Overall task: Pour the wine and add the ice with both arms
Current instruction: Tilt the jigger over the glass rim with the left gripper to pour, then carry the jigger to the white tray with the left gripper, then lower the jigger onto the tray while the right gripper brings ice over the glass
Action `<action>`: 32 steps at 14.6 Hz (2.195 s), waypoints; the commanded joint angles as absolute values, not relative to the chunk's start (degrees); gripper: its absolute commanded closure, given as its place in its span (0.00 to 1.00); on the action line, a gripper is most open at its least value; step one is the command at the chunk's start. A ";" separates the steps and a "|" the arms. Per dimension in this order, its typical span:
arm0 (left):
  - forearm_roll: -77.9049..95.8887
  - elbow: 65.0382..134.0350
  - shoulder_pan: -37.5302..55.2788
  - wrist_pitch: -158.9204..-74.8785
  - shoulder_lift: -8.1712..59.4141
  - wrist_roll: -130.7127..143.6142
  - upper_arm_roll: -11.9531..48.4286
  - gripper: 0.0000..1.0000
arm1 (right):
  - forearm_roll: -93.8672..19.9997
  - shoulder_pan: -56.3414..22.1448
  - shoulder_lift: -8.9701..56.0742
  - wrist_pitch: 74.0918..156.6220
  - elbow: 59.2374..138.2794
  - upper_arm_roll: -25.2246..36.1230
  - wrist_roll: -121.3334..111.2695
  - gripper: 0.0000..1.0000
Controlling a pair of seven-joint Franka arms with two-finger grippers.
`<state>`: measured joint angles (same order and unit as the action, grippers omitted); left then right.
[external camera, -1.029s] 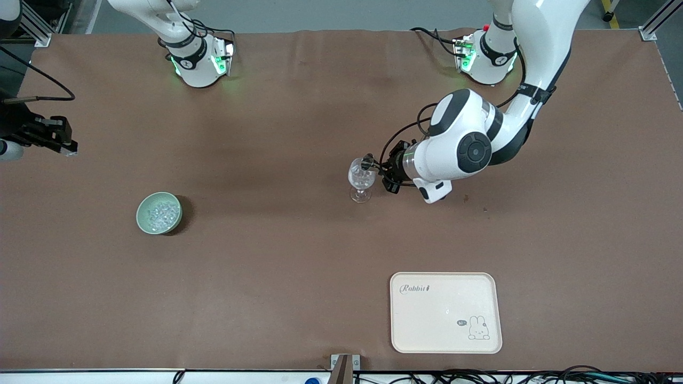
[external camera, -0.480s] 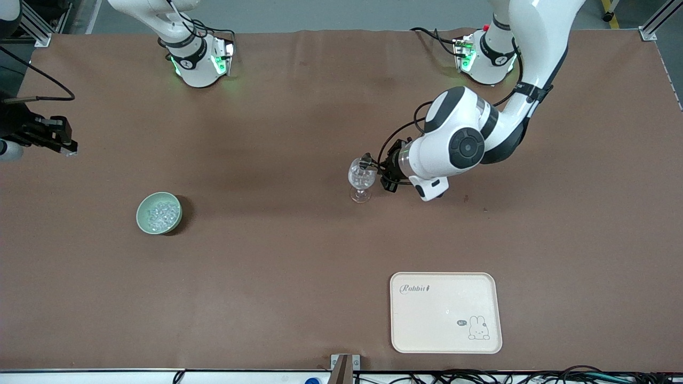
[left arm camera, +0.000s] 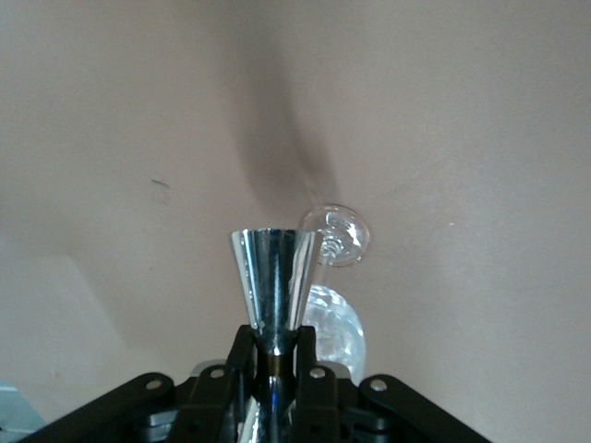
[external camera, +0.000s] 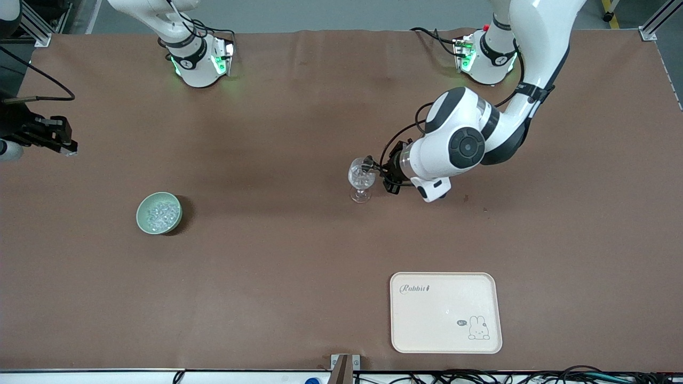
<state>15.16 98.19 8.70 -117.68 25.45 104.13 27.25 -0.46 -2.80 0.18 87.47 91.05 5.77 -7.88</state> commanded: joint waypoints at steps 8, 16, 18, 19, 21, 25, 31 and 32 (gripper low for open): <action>41.01 94.40 -1.21 -115.93 26.89 83.16 27.25 0.99 | -1.14 -2.81 0.09 87.54 91.05 5.71 -7.03 0.92; 58.86 82.63 -10.36 -115.93 39.53 74.46 27.25 0.99 | -1.14 -2.99 0.09 87.63 91.14 5.71 -6.94 0.92; 63.43 81.04 -12.21 -116.01 42.79 71.21 26.98 0.99 | -1.14 -3.60 0.09 87.80 91.14 5.71 -6.77 0.92; 65.11 79.73 -12.74 -116.02 44.72 69.28 26.72 0.99 | -1.14 -4.56 0.09 87.98 91.06 5.71 -5.38 0.92; 65.48 77.53 -13.27 -116.63 48.15 65.59 26.02 0.99 | -1.14 -7.89 0.17 89.46 91.05 5.71 0.41 0.92; 65.57 72.26 -14.76 -117.16 54.83 61.79 24.08 0.98 | -1.23 -17.99 2.45 94.29 90.79 5.71 16.04 0.92; 67.59 70.06 -15.29 -124.01 59.93 58.28 24.08 0.97 | -0.88 -33.38 13.77 98.70 82.47 5.71 37.33 0.95; 67.59 68.83 -15.38 -124.10 61.25 57.66 24.08 0.97 | -0.88 -35.57 16.76 98.61 79.22 5.71 39.09 0.96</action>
<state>66.19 72.14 -15.66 -123.21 58.70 59.03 23.69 -0.99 -32.09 10.48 99.83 87.13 4.89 35.08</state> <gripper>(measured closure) 0.789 0.758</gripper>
